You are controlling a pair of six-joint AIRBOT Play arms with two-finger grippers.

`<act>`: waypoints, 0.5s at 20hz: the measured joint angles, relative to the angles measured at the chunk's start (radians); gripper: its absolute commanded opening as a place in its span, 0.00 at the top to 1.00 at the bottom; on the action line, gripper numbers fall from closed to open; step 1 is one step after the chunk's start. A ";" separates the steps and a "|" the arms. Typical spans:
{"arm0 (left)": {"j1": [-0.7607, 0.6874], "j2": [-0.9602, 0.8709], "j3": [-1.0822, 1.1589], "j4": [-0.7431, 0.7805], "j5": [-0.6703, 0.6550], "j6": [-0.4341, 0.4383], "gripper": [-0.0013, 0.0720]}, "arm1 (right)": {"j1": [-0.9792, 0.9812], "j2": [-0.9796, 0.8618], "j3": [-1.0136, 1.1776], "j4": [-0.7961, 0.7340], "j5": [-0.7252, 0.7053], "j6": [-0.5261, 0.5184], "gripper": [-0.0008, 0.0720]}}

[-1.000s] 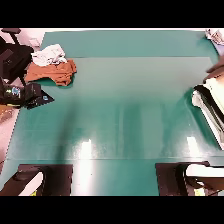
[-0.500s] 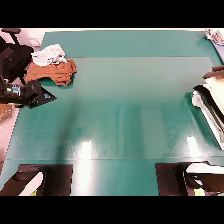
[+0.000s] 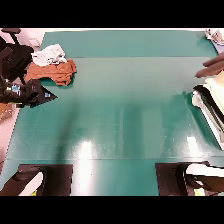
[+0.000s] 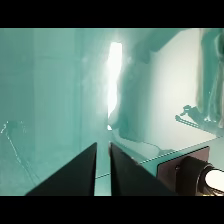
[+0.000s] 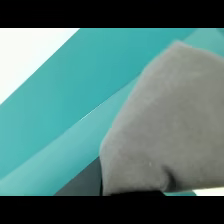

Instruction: Fold the shirts.

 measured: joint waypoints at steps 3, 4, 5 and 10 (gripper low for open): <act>0.000 0.000 0.000 -0.001 -0.002 0.007 0.83 | 0.037 0.000 0.000 -0.054 -0.007 -0.001 0.96; 0.000 0.000 0.000 -0.001 -0.003 0.011 0.83 | 0.040 -0.002 0.000 -0.069 -0.010 -0.001 0.96; 0.000 0.000 0.000 -0.001 -0.003 0.011 0.83 | 0.041 -0.007 0.000 -0.080 -0.011 -0.002 0.96; 0.000 0.000 0.000 0.000 -0.003 0.017 0.83 | 0.040 -0.025 -0.003 -0.113 0.014 -0.005 0.96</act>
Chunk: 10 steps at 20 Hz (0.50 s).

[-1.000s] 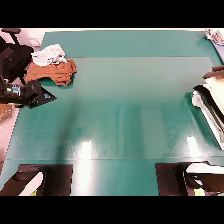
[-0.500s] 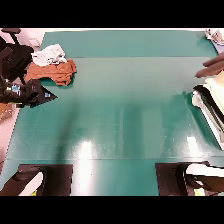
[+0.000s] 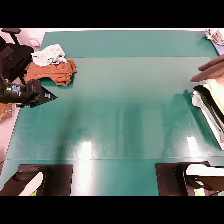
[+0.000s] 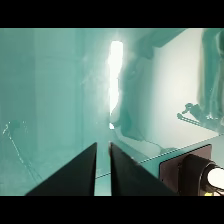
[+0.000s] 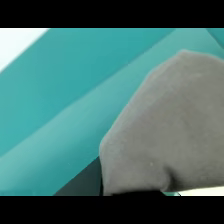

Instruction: Fold the shirts.

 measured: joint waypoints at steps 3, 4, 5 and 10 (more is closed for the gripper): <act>0.000 0.000 0.000 0.000 0.000 0.000 0.83 | 0.000 0.011 0.000 -0.067 0.066 0.035 0.96; 0.000 0.000 0.000 0.000 0.000 0.000 0.83 | 0.000 0.018 0.000 -0.114 0.093 0.051 0.96; 0.000 0.000 0.000 0.000 0.000 0.000 0.83 | -0.005 0.026 0.000 -0.166 0.122 0.061 0.96; 0.000 0.000 0.000 -0.005 0.000 0.005 0.83 | -0.112 0.069 0.000 -0.296 0.208 0.087 0.96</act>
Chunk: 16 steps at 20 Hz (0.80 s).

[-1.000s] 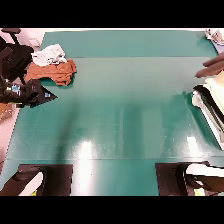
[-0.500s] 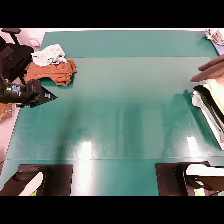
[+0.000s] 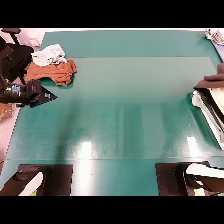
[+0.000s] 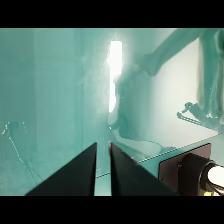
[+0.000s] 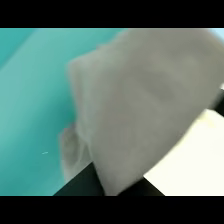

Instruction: Fold the shirts.

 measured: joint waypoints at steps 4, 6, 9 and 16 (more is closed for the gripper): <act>0.000 0.000 0.000 -0.004 0.000 0.003 0.83 | -0.131 0.006 -0.029 -0.030 0.091 -0.013 0.96; 0.000 0.000 0.000 -0.005 0.001 0.003 0.83 | -0.191 0.006 -0.084 -0.043 0.129 -0.025 0.96; 0.000 0.000 0.000 -0.005 0.001 0.003 0.83 | -0.261 0.006 -0.189 -0.070 0.147 -0.034 0.96; 0.000 0.000 0.000 -0.006 0.007 0.003 0.83 | -0.315 -0.021 -0.429 -0.188 0.079 -0.061 0.46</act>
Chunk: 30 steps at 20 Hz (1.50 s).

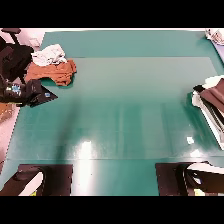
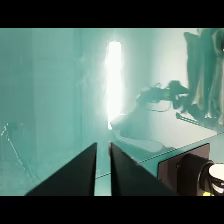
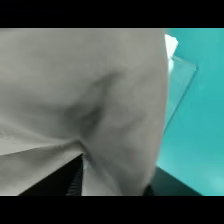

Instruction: Fold the shirts.

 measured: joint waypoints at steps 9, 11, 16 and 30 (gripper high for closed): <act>0.000 0.000 0.000 -0.004 0.041 0.034 0.83 | 0.105 -0.063 0.401 -0.109 0.090 -0.076 0.11; 0.000 0.000 0.000 -0.004 0.051 0.063 0.83 | 0.153 -0.018 0.447 0.018 0.029 -0.091 0.19; 0.000 0.001 -0.003 0.003 0.109 0.220 0.95 | 0.362 0.238 0.124 0.478 -0.158 -0.325 0.73; 0.000 0.698 -0.671 0.259 0.275 0.157 0.95 | 1.053 1.051 -1.114 0.581 -0.603 -0.551 0.74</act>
